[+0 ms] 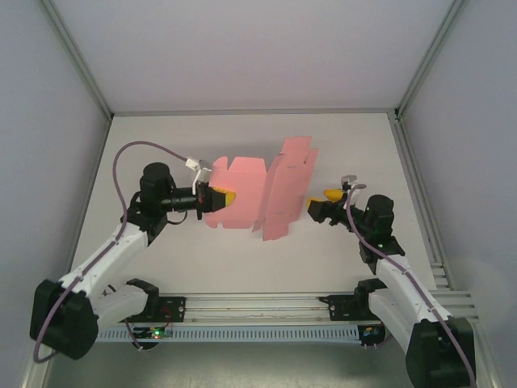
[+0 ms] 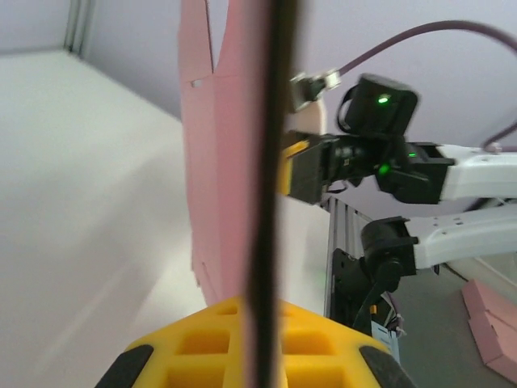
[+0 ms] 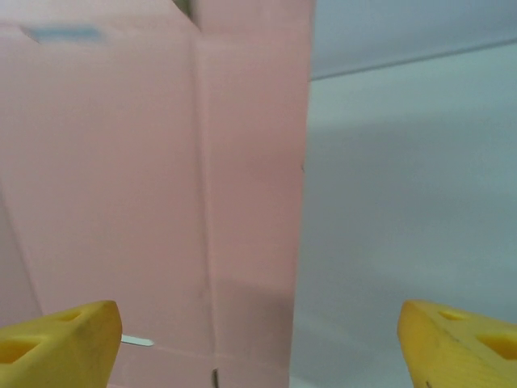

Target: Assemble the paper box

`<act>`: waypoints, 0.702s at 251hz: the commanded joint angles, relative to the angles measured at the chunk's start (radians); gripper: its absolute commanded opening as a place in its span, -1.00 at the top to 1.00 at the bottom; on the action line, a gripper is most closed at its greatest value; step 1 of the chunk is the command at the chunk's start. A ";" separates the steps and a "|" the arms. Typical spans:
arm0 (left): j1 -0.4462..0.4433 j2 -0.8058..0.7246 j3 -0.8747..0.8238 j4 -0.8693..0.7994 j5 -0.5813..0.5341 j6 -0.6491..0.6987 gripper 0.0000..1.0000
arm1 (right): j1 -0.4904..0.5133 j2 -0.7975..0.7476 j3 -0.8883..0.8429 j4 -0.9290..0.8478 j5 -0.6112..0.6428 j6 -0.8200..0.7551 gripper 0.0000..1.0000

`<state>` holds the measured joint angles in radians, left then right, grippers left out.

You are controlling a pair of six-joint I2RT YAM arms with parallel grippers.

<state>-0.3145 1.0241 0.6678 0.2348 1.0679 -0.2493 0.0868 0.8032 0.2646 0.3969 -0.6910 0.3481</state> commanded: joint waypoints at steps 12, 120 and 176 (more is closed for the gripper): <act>-0.021 -0.125 -0.023 0.002 -0.033 0.067 1.00 | -0.008 -0.022 -0.002 0.129 -0.136 -0.026 -0.77; -0.028 -0.151 -0.046 0.025 -0.205 0.003 1.00 | 0.035 -0.048 0.094 0.133 -0.319 -0.116 0.52; -0.027 -0.147 -0.037 0.006 -0.217 0.005 1.00 | 0.034 -0.071 0.092 0.078 -0.277 -0.180 0.62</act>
<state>-0.3283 0.8780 0.6319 0.2329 0.8963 -0.2401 0.1093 0.7410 0.3321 0.4995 -0.9524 0.2321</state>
